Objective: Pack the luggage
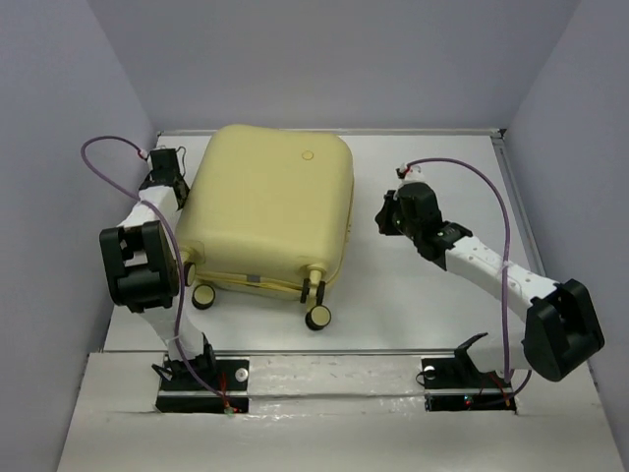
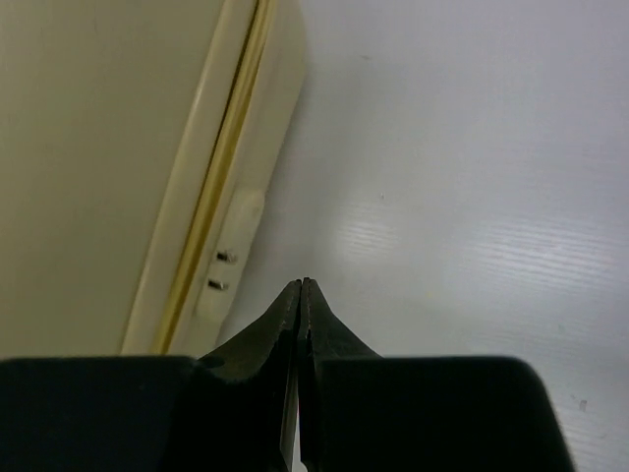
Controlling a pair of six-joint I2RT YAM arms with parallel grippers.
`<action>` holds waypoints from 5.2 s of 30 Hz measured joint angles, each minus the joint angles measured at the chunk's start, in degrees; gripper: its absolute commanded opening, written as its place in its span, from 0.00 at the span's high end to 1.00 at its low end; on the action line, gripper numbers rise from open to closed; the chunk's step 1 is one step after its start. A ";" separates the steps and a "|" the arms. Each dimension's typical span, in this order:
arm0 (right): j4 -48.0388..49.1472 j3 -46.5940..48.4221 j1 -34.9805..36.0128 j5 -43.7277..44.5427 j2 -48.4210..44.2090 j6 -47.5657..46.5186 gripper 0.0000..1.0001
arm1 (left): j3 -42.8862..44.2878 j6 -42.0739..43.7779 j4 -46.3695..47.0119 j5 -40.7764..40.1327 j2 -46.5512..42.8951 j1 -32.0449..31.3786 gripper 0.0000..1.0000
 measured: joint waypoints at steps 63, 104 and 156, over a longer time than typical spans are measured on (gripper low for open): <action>-21.27 -3.67 10.58 -32.00 -29.99 0.63 0.93 | 12.61 -8.96 -1.55 -1.03 -26.27 -21.18 0.42; -43.65 -1.62 14.60 -10.64 -29.18 8.44 0.93 | 57.35 -2.10 -13.97 23.08 32.37 -12.68 0.37; -19.30 60.87 -12.33 -24.76 33.11 -5.81 0.45 | -38.47 -12.76 -9.90 14.97 -53.48 -22.10 0.38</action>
